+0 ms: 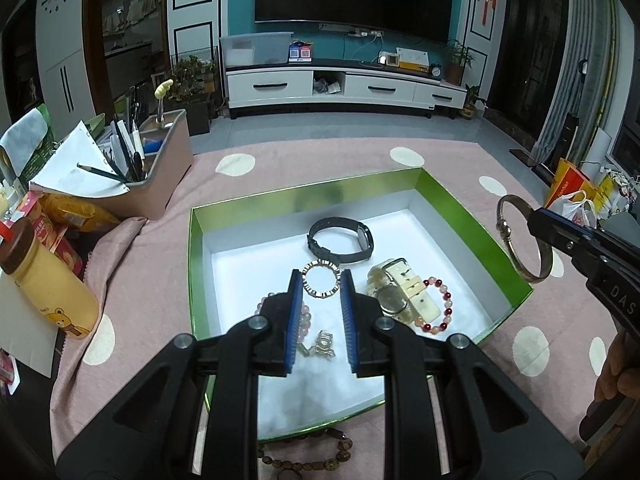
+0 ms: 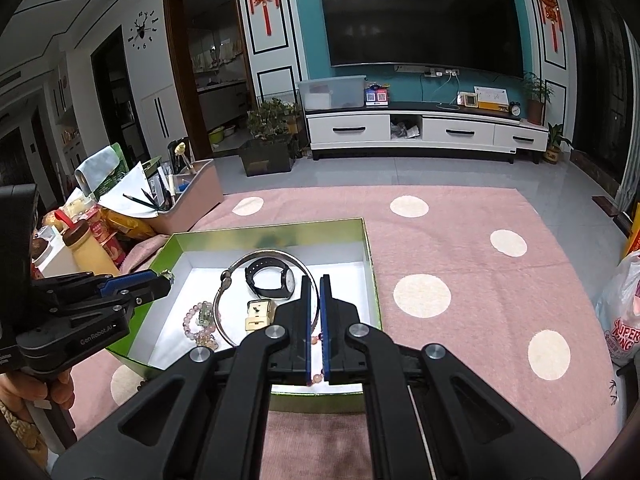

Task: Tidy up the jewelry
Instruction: 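Carry the silver ring and silver bangle into the green box and open both tools, then withdraw both tools from the box toward the wooden bead bracelet and wire ring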

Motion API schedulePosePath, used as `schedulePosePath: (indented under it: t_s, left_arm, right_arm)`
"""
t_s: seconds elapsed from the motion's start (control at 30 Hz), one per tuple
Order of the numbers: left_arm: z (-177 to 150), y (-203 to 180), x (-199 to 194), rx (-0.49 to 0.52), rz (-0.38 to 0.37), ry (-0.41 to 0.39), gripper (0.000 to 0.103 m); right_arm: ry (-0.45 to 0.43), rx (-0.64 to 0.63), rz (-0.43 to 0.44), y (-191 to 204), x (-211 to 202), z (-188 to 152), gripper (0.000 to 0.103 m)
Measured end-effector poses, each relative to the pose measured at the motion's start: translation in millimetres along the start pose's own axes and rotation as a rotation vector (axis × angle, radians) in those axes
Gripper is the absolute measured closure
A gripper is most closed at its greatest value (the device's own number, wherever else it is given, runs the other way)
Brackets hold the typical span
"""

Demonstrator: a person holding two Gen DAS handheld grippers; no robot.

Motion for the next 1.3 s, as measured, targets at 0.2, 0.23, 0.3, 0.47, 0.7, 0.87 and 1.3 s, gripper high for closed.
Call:
schedulePosePath:
  t_s: [0.2,0.23,0.3,0.47,0.7,0.87,1.3]
  left_arm:
    - [0.4,2.2,10.8,-0.003,0.008,0.030,0.085]
    - [0.0,2.3,13.0,-0.004,0.010,0.035,0.085]
    - [-1.3,1.1,17.2,-0.001,0.015,0.047,0.085]
    - [-3.5,0.3,24.8,0.002,0.029,0.066,0.084]
    - [-3.5,-0.8,29.6,0.010,0.035,0.078,0.084]
    - [-4.5,1.7,30.8,0.005,0.038,0.080,0.081]
    - [-3.6,3.1,2.6,-0.006,0.047,0.028,0.039]
  right_arm:
    - [0.024,-0.012,-0.007,1.6,12.4,0.4,0.100]
    - [0.030,-0.015,-0.009,2.4,15.1,0.3,0.100]
    - [0.046,-0.022,-0.013,3.4,22.3,0.0,0.100]
    - [0.073,-0.037,-0.026,6.1,35.6,-0.8,0.100]
    - [0.102,-0.046,-0.035,8.1,47.7,-3.7,0.097]
    - [0.098,-0.042,-0.045,5.8,46.6,-3.6,0.095]
    - [0.035,-0.020,-0.028,9.3,9.6,-6.3,0.058]
Point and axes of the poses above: each gripper's, at about its wrist camera, not at the fingertips, and x roughly the way its jaws point, y to its left, z to its top, the point moved 8 cm from there along x, roughly the way its jaws point, and after that the axes turned 6 degrees about y, right-handed, at the moved point
